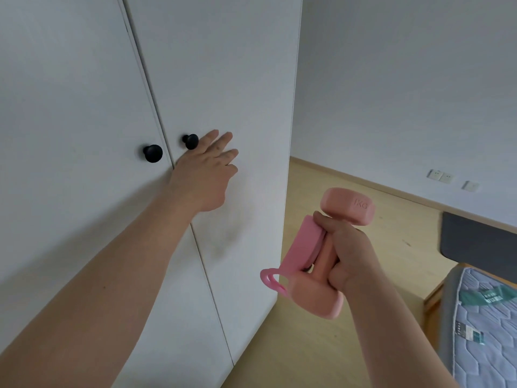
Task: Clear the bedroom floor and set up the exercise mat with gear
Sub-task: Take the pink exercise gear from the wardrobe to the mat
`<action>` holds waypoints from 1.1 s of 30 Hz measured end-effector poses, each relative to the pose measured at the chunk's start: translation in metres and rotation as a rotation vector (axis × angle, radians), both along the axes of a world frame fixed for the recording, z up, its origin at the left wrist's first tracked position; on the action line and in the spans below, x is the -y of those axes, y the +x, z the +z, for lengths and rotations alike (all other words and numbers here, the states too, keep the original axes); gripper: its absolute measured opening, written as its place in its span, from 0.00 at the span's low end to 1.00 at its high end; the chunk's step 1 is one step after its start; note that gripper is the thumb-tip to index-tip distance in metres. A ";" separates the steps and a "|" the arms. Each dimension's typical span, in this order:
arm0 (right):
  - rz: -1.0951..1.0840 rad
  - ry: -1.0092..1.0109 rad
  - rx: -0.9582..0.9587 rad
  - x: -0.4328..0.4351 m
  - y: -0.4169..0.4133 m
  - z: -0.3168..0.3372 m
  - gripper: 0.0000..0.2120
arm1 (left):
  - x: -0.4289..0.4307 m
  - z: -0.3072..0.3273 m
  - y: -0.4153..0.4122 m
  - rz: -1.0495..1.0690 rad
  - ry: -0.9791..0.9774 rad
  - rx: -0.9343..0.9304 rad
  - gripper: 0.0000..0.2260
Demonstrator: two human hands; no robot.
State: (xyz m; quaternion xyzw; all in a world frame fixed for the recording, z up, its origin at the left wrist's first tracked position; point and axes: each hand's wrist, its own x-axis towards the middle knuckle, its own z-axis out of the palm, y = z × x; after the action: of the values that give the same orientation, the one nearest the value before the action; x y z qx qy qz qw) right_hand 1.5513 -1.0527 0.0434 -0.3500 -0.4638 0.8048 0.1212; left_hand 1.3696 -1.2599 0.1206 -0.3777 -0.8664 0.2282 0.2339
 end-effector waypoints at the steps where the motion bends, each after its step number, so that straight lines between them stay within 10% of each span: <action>1: 0.004 0.002 0.003 -0.001 0.000 -0.001 0.12 | 0.000 -0.001 -0.001 -0.007 0.017 0.012 0.25; 7: -0.004 0.000 0.022 -0.013 0.006 -0.008 0.16 | -0.024 -0.020 0.023 -0.054 0.553 0.300 0.14; 14: -0.157 -0.007 0.045 -0.055 0.013 -0.025 0.13 | -0.098 -0.069 0.090 -0.016 1.050 1.254 0.05; 33: -0.387 -0.127 0.120 -0.336 -0.032 -0.075 0.07 | -0.436 -0.135 0.038 0.001 0.724 1.675 0.12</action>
State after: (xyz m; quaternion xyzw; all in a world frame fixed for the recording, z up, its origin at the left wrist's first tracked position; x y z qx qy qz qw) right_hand 1.5192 -0.7164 -0.0319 -0.4868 -0.3428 0.7718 0.2232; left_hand 1.4076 -0.8240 -0.0139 -0.3230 -0.7716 -0.4064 -0.3677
